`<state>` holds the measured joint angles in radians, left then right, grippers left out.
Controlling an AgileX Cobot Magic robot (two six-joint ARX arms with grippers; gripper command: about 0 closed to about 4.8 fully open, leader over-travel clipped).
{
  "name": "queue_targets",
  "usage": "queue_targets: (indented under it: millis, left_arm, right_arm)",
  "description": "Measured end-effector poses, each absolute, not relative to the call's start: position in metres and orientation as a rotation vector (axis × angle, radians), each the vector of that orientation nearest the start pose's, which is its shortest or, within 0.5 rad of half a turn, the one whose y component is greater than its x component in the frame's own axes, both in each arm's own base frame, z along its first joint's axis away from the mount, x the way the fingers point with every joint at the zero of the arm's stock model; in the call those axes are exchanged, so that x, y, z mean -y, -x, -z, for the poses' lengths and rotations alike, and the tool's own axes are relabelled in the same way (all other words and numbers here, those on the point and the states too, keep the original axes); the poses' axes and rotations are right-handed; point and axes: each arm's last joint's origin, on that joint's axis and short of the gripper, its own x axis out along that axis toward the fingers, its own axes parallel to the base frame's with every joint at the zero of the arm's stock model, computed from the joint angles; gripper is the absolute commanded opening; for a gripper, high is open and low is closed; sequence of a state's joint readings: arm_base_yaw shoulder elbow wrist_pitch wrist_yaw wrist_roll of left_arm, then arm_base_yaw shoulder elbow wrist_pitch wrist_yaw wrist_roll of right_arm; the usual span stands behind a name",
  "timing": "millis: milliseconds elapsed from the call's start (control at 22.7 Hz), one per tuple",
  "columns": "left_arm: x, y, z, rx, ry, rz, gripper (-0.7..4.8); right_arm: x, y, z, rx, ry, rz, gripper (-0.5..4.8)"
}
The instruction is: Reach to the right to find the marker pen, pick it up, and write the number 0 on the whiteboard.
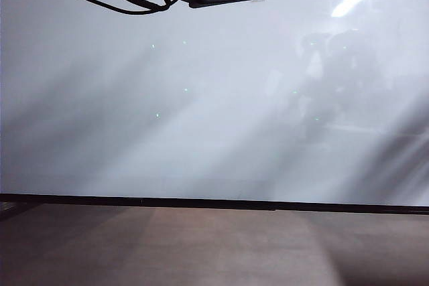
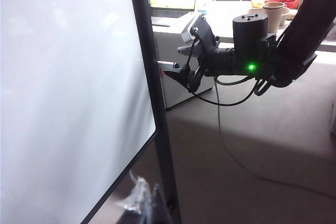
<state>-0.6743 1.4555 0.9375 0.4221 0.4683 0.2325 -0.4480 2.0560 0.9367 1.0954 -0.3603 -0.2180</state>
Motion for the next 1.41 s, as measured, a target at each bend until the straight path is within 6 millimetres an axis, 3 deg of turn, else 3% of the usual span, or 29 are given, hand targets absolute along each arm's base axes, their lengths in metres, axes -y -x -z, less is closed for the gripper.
queue_targets:
  millis: [309, 618, 1103, 1191, 1235, 1411]
  left_arm:
    - [0.213, -0.246, -0.288, 0.032, -0.217, 1.148, -0.06]
    - [0.213, -0.246, -0.287, 0.022, -0.218, 1.149, -0.06]
    - [0.213, -0.246, -0.286, 0.016, -0.218, 1.15, -0.06]
    - [0.213, -0.246, -0.286, 0.016, -0.218, 1.15, -0.06]
    - [0.213, -0.246, -0.286, 0.016, -0.218, 1.15, -0.06]
    - [0.213, -0.246, -0.286, 0.016, -0.218, 1.15, -0.06]
  right_arm:
    - [0.164, -0.363, -0.142, -0.007, 0.217, 0.047, 3.98]
    - [0.167, -0.37, -0.143, 0.004, 0.199, 0.039, 2.54]
    - [0.169, -0.378, -0.142, -0.006, 0.153, 0.014, 2.47]
    - [0.17, -0.378, -0.142, -0.003, 0.154, 0.009, 1.66]
    - [0.17, -0.378, -0.142, -0.005, 0.153, 0.003, 1.5]
    - [0.166, -0.379, -0.141, -0.01, 0.149, -0.025, 1.37]
